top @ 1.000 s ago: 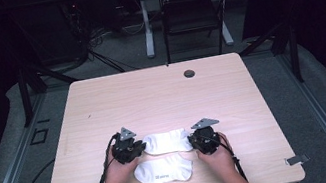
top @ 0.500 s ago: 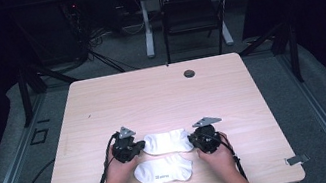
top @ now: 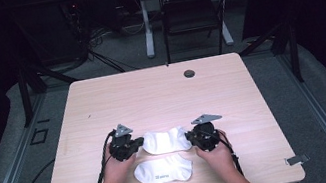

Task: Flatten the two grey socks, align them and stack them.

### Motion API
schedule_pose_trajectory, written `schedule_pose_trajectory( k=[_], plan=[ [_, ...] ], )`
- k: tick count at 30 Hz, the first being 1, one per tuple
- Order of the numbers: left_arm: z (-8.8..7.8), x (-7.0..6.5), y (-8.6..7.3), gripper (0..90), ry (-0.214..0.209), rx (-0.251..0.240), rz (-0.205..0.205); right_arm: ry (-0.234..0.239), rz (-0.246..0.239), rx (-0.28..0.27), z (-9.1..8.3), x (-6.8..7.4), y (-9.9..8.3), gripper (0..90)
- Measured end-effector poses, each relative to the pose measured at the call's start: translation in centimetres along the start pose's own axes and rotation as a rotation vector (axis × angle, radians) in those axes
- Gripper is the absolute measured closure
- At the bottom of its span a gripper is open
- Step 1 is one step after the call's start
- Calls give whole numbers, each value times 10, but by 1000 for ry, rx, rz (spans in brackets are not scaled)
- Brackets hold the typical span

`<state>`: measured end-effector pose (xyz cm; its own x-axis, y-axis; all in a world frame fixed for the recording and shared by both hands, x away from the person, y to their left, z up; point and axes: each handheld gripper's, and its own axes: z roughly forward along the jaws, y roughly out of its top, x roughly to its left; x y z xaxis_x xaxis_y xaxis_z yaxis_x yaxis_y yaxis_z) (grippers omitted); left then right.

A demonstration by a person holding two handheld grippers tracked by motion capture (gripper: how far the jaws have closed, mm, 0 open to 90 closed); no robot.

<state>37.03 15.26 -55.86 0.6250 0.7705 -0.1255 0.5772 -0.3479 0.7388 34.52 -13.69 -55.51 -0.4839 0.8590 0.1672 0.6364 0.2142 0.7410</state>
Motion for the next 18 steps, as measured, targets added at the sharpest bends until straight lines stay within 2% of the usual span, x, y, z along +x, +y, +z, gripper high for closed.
schedule_pose_trajectory(
  k=[7,9,18],
  plan=[
    [-16,-3,5,896,-10,-37,9,9,-41,-31,-13,11,10,863],
    [-22,-4,5,896,-16,-34,16,16,-47,-35,-18,14,11,864],
    [-46,-11,-2,896,-32,-43,32,61,-68,-34,-35,24,6,863]
  ],
)
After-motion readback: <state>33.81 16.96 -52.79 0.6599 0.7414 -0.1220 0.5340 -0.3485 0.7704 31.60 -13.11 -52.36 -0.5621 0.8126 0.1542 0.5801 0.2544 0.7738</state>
